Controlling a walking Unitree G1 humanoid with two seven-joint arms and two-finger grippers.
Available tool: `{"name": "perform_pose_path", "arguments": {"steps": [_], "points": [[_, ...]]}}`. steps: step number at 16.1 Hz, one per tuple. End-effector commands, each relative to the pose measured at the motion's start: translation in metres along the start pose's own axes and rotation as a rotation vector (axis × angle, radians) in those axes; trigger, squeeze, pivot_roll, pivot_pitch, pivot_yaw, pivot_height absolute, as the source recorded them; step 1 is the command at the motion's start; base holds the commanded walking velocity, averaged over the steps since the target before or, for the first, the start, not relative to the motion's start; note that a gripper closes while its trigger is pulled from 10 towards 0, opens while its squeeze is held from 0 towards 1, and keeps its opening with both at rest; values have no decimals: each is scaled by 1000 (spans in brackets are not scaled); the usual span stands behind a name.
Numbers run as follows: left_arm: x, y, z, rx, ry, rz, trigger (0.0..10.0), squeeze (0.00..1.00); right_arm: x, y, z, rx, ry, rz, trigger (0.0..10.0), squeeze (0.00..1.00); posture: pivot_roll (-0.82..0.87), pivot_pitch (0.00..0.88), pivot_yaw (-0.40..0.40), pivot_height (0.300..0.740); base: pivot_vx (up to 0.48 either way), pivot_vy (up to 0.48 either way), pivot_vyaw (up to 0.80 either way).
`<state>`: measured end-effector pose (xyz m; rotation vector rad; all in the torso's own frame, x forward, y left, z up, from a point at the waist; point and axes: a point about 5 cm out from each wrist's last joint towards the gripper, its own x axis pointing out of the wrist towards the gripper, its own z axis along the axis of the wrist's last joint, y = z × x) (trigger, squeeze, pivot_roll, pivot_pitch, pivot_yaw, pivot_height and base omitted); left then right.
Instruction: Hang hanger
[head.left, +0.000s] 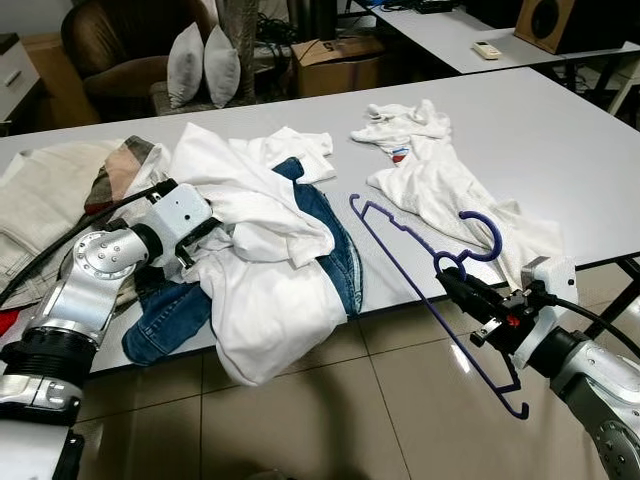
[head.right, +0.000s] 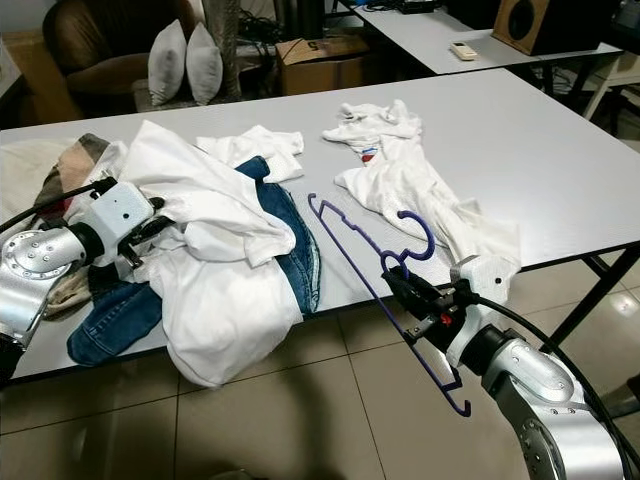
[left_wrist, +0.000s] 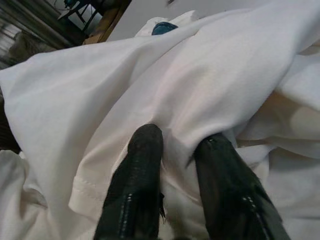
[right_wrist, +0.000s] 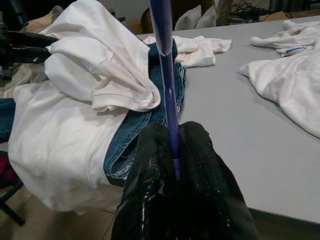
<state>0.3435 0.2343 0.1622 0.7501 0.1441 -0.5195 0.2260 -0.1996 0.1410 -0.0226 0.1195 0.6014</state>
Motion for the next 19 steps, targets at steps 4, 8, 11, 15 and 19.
{"name": "perform_pose_path", "arguments": {"steps": [4,8,11,15,19], "points": [[-1,13,13,-53,-82,53,0,0,1,-6,4,-16,36,-15,10000,0,-44,9,67,740,0,0,0],[2,22,27,-130,-161,70,0,0,3,-1,2,-2,22,-27,10000,0,-26,5,85,740,0,0,0],[12,34,53,-205,-264,94,0,0,6,4,2,13,0,-15,10000,0,-24,3,100,740,0,0,0],[36,63,135,-229,-489,143,0,0,12,11,11,2,-42,55,10000,0,-23,0,96,740,0,0,0],[61,53,203,-265,-617,203,0,0,21,33,16,-6,-37,278,10000,0,-43,0,53,740,0,0,0]]}}
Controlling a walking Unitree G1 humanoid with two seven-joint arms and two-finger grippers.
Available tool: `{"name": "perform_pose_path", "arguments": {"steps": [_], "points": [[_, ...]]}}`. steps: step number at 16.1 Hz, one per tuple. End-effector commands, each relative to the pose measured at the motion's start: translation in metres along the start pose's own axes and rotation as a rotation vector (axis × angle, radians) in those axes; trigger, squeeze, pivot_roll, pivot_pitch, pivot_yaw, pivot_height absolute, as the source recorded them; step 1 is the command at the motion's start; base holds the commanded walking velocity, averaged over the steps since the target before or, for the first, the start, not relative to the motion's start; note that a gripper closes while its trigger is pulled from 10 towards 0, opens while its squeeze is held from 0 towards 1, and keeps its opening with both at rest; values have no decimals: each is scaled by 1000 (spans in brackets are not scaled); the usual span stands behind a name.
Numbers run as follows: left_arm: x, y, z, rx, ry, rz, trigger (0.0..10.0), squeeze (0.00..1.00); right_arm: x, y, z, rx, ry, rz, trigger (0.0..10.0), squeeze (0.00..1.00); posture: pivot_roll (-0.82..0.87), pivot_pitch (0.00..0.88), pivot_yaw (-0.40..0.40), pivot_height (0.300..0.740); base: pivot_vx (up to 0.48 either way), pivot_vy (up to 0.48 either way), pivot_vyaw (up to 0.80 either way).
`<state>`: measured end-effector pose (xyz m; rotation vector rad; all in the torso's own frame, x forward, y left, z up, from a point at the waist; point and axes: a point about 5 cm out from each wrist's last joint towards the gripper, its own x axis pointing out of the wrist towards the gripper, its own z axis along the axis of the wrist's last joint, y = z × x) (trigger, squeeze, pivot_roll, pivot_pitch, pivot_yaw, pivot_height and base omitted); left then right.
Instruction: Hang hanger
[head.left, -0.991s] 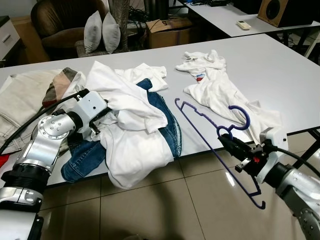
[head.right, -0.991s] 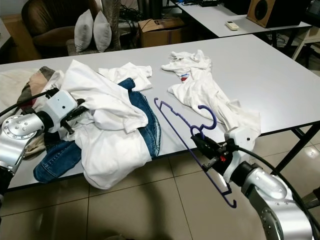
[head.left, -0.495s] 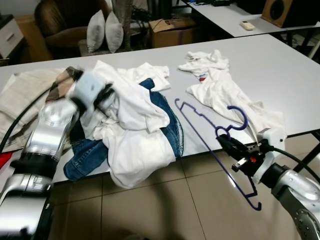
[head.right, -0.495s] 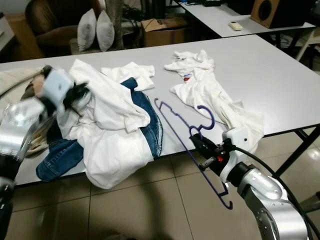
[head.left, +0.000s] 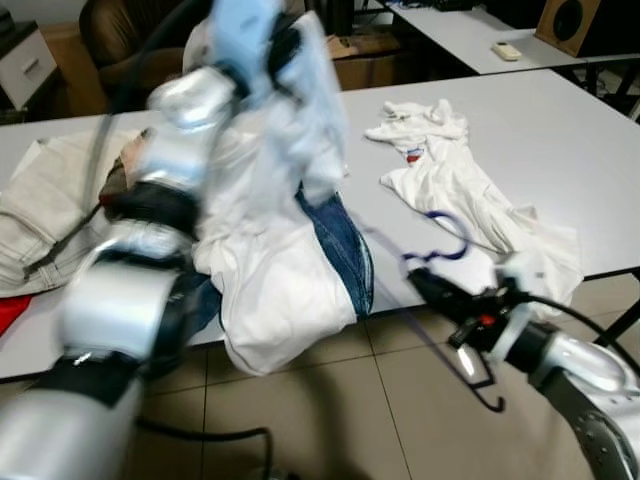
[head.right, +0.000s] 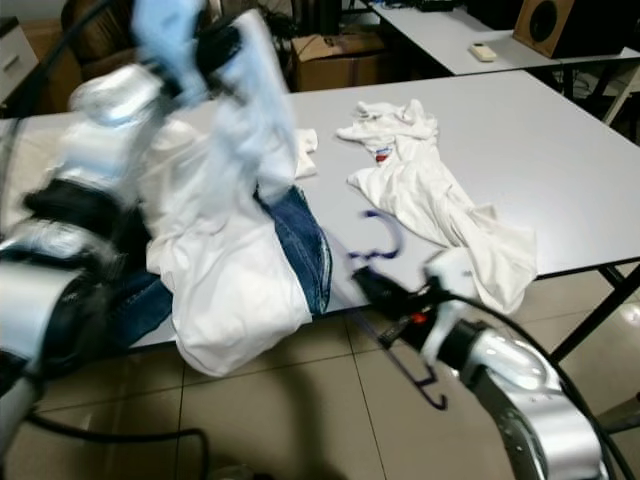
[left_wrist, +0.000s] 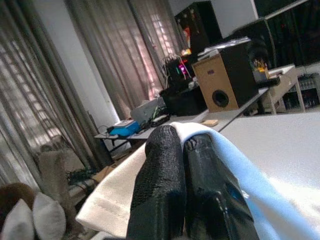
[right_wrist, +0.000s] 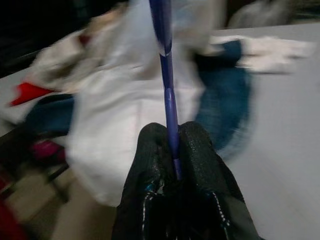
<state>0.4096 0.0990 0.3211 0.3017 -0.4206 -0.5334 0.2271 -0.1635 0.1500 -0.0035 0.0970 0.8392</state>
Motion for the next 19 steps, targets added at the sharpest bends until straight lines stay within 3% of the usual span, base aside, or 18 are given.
{"name": "perform_pose_path", "arguments": {"steps": [1,3,5,6,7,8,9,14,19], "points": [[9,-9,2,16,17,-7,0,0,4,8,5,-6,-2,85,10000,0,-49,0,51,740,0,0,0],[18,-30,-6,-27,66,-39,0,0,6,11,7,0,-4,106,10000,0,-56,0,55,740,0,0,0],[17,-48,-24,-44,143,-85,0,0,8,16,2,14,12,115,10000,0,-52,0,65,740,0,0,0],[13,-58,-37,-27,198,-136,6745,0,9,19,-1,17,22,119,10000,0,-54,0,72,740,0,0,0],[7,-71,-50,-69,234,-236,10000,0,10,20,-5,25,27,95,10000,0,-55,2,78,740,0,0,0],[6,-75,-52,-87,237,-267,10000,0,10,20,-5,27,29,87,10000,0,-55,2,78,740,0,0,0],[4,-78,-54,-77,243,-304,10000,1000,11,19,-7,31,35,78,10000,0,-52,3,75,740,0,0,0],[0,-72,-53,-46,236,-391,10000,1000,20,9,-7,9,57,63,10000,0,-29,0,49,740,0,0,0],[-1,-68,-50,-79,213,-407,10000,1000,21,3,-8,-4,69,25,10000,0,-30,0,47,740,0,0,0]]}}
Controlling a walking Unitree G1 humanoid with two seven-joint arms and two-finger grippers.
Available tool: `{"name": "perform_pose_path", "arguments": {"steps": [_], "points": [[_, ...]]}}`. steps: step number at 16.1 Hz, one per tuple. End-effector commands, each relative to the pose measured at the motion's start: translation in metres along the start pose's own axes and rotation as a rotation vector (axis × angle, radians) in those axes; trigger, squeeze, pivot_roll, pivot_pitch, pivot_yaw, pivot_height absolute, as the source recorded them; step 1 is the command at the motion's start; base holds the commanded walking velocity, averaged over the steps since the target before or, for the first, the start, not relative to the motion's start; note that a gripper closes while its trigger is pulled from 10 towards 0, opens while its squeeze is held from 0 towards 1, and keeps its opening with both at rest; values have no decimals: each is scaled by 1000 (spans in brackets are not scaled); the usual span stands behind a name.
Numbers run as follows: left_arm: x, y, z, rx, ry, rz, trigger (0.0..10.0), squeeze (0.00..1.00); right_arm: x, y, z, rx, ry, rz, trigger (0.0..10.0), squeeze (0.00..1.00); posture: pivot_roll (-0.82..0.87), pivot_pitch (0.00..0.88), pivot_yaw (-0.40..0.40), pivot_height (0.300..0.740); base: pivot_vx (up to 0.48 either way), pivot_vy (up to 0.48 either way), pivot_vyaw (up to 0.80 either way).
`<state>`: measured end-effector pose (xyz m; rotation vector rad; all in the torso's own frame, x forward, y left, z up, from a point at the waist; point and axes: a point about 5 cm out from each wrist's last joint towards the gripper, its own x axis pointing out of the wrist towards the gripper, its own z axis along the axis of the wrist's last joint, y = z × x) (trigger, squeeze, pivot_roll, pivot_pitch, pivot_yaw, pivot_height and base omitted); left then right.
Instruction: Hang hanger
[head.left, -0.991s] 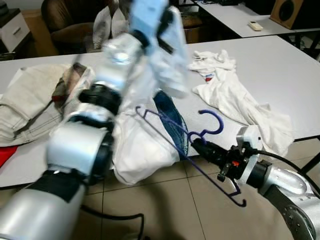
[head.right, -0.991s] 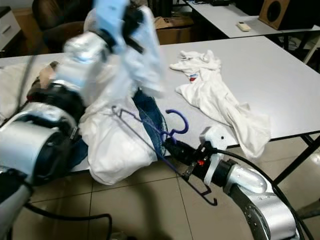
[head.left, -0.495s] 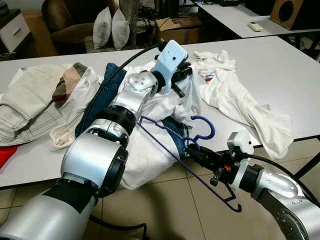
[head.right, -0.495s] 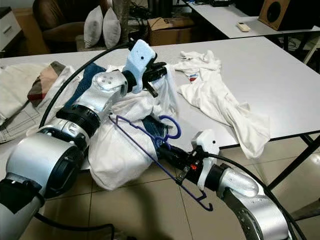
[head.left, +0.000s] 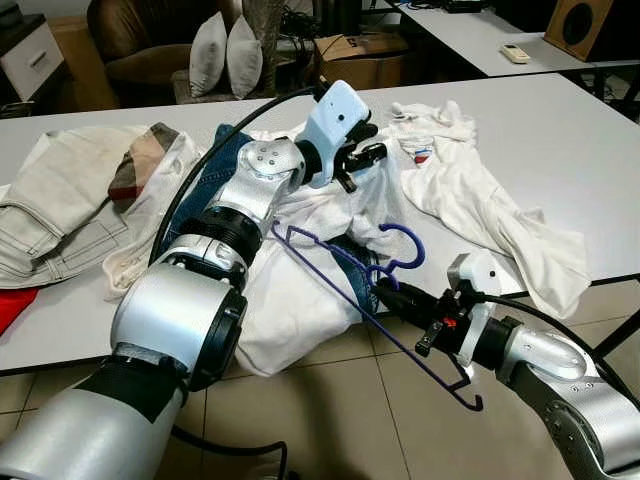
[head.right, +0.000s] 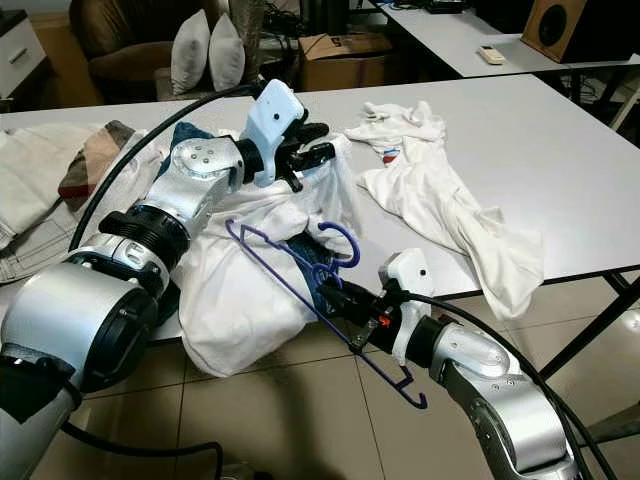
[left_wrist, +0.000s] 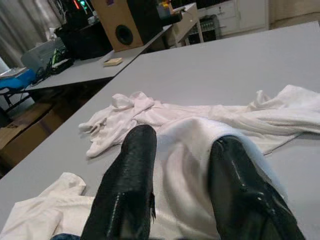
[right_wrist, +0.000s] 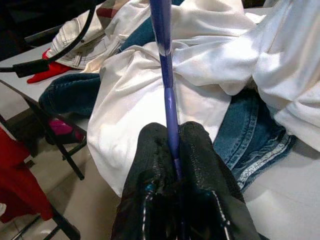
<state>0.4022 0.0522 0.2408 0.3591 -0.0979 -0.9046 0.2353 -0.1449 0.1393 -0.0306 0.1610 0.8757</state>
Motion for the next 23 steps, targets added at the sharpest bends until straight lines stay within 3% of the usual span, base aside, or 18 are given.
{"name": "perform_pose_path", "arguments": {"steps": [1,2,3,5,6,22,23], "points": [[0,3,11,-14,-46,-28,10000,1000,-1,-5,0,-5,9,-33,10000,0,-34,0,51,740,0,0,0],[0,0,12,-32,-53,-84,10000,1000,-1,-6,0,-5,12,-43,10000,0,-34,0,51,740,0,0,0],[-1,-7,8,12,-7,-208,10000,1000,-1,-9,0,-6,16,-56,10000,0,-34,0,52,740,0,0,0],[-5,-10,-6,194,174,-286,10000,1000,-1,-10,1,-10,14,-66,10000,0,-34,0,54,740,0,0,0],[-7,-8,-8,241,214,-299,10000,1000,-1,-11,1,-12,12,-70,10000,0,-34,0,54,740,0,0,0],[-7,-8,-8,241,214,-299,10000,1000,-1,-11,1,-12,12,-70,10000,0,-34,0,54,740,0,0,0],[-41,12,-41,117,255,-187,10000,0,-10,-30,1,8,-14,-236,10000,0,-21,0,75,740,0,0,0]]}}
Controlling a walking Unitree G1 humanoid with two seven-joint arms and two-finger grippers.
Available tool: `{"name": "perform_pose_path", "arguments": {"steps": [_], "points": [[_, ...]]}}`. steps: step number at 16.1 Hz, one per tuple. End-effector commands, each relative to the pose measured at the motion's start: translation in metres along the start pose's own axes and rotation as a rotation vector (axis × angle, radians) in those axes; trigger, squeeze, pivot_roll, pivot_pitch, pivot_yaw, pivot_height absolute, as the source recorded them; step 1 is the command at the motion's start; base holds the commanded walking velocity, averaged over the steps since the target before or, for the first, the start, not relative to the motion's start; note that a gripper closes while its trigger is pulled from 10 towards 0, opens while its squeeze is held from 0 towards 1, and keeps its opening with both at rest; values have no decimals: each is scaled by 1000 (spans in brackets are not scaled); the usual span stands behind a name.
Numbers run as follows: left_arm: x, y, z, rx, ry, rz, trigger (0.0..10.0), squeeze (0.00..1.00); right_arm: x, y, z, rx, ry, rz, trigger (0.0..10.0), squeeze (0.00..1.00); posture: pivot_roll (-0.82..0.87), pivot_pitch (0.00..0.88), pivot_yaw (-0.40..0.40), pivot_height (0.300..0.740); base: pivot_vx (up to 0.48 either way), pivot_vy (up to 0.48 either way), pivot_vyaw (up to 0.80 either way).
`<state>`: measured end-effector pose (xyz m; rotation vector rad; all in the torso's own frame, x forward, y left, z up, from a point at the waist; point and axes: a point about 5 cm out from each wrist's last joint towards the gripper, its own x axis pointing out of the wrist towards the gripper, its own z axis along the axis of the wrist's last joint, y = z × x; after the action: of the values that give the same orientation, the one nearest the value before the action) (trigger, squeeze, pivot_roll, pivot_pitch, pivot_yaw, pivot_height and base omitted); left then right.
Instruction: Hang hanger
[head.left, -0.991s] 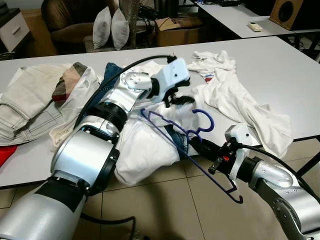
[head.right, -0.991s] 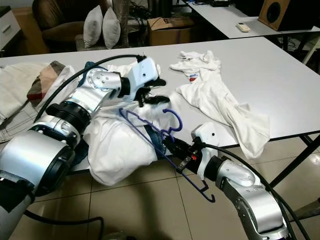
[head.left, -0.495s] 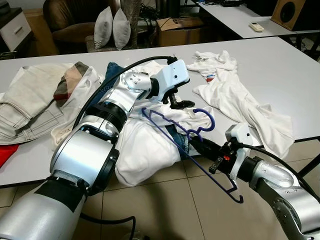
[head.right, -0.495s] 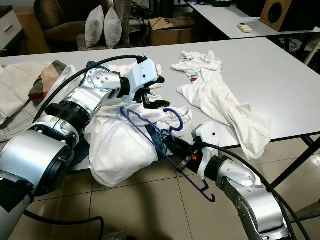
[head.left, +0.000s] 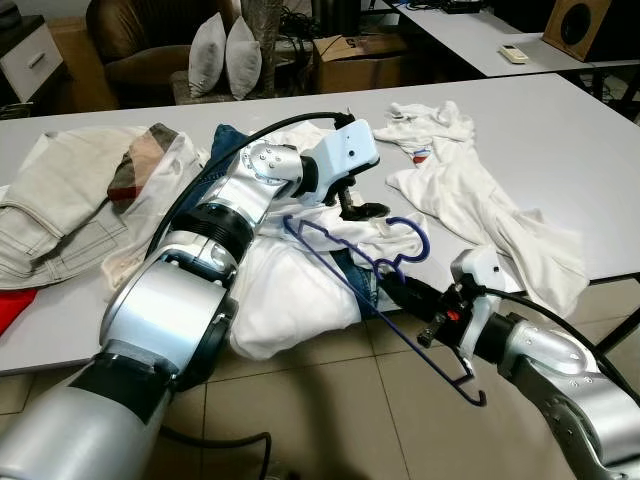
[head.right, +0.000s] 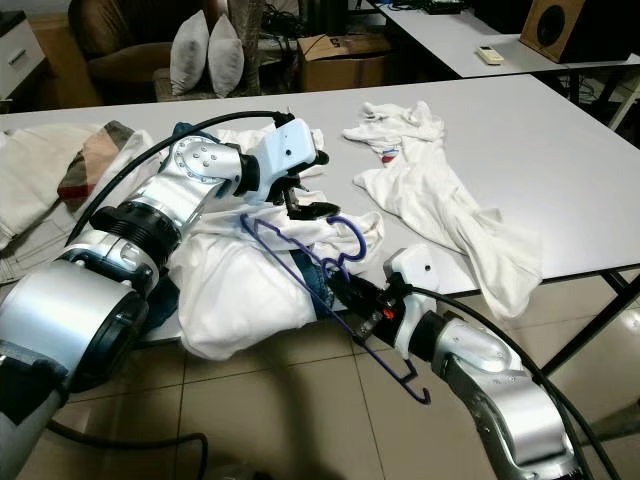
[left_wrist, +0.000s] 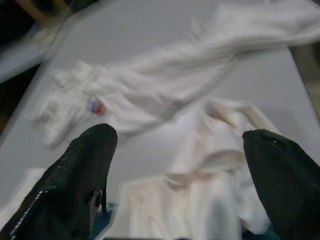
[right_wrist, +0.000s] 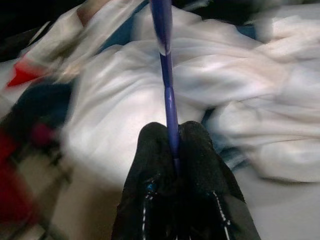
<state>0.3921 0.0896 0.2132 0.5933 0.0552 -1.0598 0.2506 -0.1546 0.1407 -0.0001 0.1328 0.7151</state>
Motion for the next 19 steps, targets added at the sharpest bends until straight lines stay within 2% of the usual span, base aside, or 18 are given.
{"name": "perform_pose_path", "arguments": {"steps": [1,2,5,7,8,9,11,12,13,14,16,17,19], "points": [[-49,6,-54,-218,42,131,10000,0,-19,-36,1,5,-16,-255,10000,0,-18,0,64,740,0,0,0],[-57,4,-61,-249,30,150,10000,0,-21,-39,2,9,-26,-284,10000,0,-18,0,64,740,0,0,0],[-48,-3,-58,-254,6,139,10000,0,-14,-32,6,-2,-49,-222,10000,0,-15,0,59,740,0,0,0],[-49,-8,-58,-269,-19,230,10000,0,-17,-33,3,5,-50,-250,10000,0,-20,0,67,740,0,0,0],[-51,-10,-64,-306,-26,337,10000,0,-21,-35,1,10,-49,-290,10000,0,-45,0,89,740,0,0,0],[-53,-11,-69,-326,-16,393,10000,0,-24,-37,-1,14,-44,-316,10000,0,-49,0,92,740,0,0,0],[-60,-19,-82,-321,52,413,10000,0,-32,-38,-7,4,-4,-343,10000,0,-69,0,106,740,0,0,0],[-66,-27,-88,-338,85,389,10000,0,-37,-39,-10,3,12,-351,10000,0,-68,0,103,740,0,0,0],[-76,-45,-97,-372,141,306,10000,0,-44,-39,-16,7,29,-363,10000,0,-64,0,94,740,0,0,0],[-83,-64,-98,-386,150,209,10000,0,-45,-39,-19,20,30,-369,10000,0,-57,0,70,740,0,0,0],[-87,-76,-93,-440,97,157,10000,0,-41,-37,-17,40,12,-357,10000,0,-54,0,55,740,0,0,0],[-88,-85,-84,-544,-5,116,10000,0,-34,-33,-12,34,-1,-303,10000,0,-54,0,29,740,0,0,0],[-89,-93,-78,-609,-43,77,10000,0,-31,-31,-9,25,-4,-272,10000,0,-48,0,16,740,0,0,0]]}}
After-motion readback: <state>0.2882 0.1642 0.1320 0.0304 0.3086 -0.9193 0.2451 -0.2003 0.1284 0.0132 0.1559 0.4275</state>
